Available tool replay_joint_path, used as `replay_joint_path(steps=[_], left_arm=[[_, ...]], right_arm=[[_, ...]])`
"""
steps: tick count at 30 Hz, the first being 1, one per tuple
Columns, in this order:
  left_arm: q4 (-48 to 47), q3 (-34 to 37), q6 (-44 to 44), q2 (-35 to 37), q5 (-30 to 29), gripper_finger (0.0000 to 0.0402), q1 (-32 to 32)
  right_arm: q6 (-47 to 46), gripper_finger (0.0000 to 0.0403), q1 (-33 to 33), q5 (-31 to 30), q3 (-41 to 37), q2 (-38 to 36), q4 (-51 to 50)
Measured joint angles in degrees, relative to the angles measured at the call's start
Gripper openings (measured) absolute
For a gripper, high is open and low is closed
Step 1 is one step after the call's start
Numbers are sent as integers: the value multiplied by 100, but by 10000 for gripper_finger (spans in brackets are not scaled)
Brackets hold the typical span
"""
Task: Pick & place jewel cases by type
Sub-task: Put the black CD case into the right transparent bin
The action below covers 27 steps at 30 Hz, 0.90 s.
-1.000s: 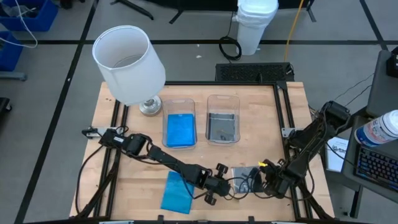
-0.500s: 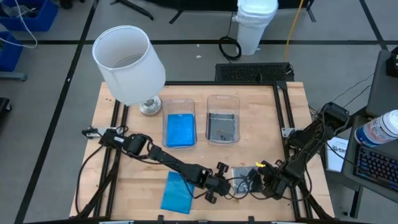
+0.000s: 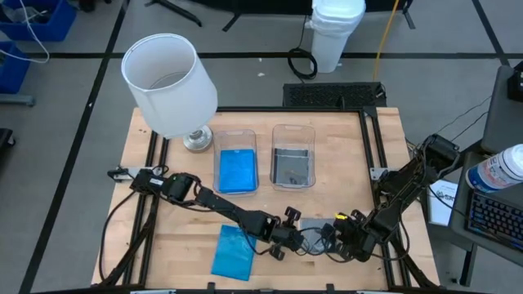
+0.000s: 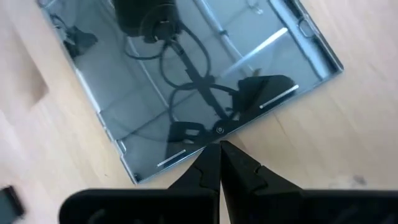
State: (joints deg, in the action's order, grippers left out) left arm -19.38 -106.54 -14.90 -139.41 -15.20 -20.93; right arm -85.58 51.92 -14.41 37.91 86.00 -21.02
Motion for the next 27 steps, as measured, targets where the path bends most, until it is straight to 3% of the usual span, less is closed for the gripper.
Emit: replay_joint_path(steps=[5,11,27], left_arm=[[-385,-8,-46,22,-34,6,20],[-629,-9,-269,20,-130,34,17],[103,24,-958,-61,-194,37,19]], right_arm=[[-178,0,-20,-37,-287,-4,319],[-212,0,-24,-48,-567,-4,739],[61,0,-13,34,-573,-7,938]])
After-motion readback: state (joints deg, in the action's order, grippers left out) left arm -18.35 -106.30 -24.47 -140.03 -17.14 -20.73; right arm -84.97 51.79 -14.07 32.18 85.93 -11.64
